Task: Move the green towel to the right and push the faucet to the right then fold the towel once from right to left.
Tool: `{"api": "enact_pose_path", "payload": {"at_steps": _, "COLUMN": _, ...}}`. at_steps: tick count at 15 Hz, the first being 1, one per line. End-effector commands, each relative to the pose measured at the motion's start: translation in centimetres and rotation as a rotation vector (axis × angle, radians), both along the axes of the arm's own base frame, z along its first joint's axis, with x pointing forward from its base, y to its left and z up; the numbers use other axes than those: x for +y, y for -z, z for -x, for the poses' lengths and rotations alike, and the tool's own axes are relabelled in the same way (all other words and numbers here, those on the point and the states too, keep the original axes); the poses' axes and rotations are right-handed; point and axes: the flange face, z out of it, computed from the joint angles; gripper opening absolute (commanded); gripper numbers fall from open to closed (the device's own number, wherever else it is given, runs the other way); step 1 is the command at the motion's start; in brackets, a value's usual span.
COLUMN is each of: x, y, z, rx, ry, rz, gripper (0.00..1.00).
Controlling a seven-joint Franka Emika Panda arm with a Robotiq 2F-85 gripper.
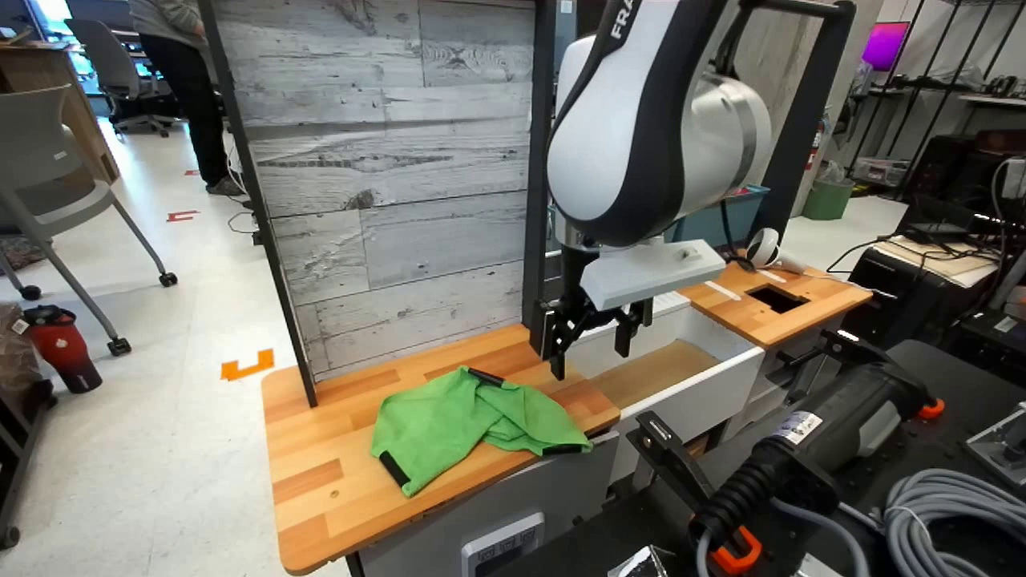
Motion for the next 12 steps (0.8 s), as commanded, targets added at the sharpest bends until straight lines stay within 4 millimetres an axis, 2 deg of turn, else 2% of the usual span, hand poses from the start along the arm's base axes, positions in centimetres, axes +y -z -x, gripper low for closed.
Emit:
{"api": "enact_pose_path", "payload": {"at_steps": 1, "x": 0.5, "y": 3.3, "z": -1.2, "rx": 0.004, "ry": 0.023, "rz": -0.015, "gripper": 1.0}}
{"api": "enact_pose_path", "payload": {"at_steps": 4, "x": 1.0, "y": 5.7, "z": -1.8, "rx": 0.008, "ry": 0.057, "rz": -0.035, "gripper": 1.0}}
{"api": "enact_pose_path", "payload": {"at_steps": 8, "x": 2.6, "y": 7.8, "z": -2.5, "rx": 0.003, "ry": 0.077, "rz": -0.065, "gripper": 1.0}}
{"api": "enact_pose_path", "payload": {"at_steps": 9, "x": 2.9, "y": 8.2, "z": -2.6, "rx": 0.003, "ry": 0.077, "rz": -0.072, "gripper": 0.75}}
{"api": "enact_pose_path", "payload": {"at_steps": 10, "x": 3.1, "y": 8.4, "z": -2.8, "rx": 0.002, "ry": 0.079, "rz": -0.077, "gripper": 0.74}}
{"api": "enact_pose_path", "payload": {"at_steps": 12, "x": 3.0, "y": 8.1, "z": -3.2, "rx": -0.003, "ry": 0.098, "rz": -0.089, "gripper": 0.58}}
